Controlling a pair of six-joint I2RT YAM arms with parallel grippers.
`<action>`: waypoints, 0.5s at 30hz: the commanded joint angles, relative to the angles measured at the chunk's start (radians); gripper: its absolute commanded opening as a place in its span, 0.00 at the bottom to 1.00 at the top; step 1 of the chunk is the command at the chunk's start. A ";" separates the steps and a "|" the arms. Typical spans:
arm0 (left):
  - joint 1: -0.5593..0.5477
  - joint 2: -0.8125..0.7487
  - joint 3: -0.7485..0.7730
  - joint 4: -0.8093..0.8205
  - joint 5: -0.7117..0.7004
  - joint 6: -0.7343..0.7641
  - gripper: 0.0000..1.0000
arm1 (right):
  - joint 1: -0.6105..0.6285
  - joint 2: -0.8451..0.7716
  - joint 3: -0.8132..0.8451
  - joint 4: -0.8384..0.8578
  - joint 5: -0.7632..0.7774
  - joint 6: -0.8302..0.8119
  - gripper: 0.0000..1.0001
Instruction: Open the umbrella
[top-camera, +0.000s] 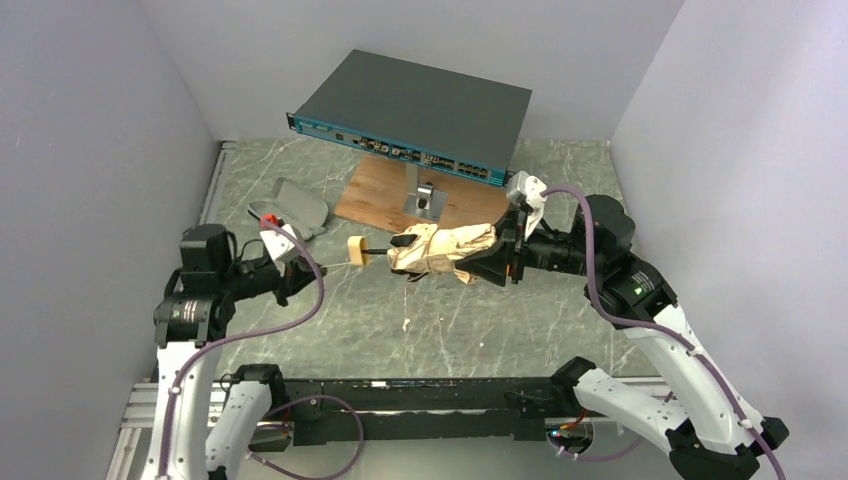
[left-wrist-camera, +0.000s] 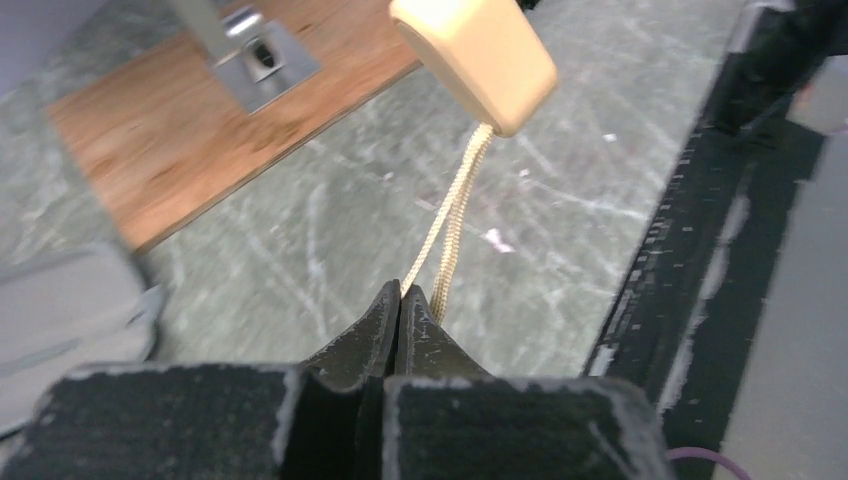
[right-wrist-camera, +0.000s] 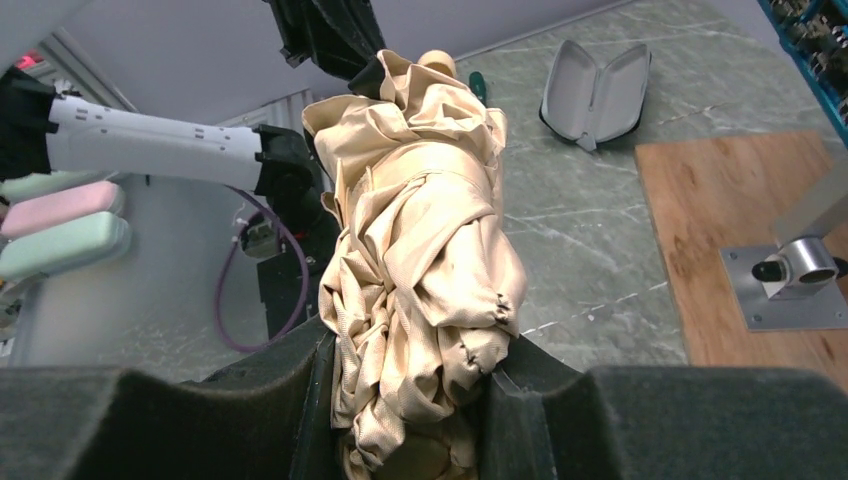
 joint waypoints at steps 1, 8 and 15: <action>0.153 -0.043 -0.030 -0.073 -0.069 0.156 0.00 | -0.052 -0.043 0.005 0.021 -0.015 0.027 0.00; 0.176 0.075 0.129 -0.173 0.058 0.301 0.98 | -0.056 -0.001 -0.007 -0.018 -0.015 0.014 0.00; -0.155 0.065 0.165 0.044 -0.209 0.228 1.00 | -0.054 0.066 0.007 -0.028 0.018 0.008 0.00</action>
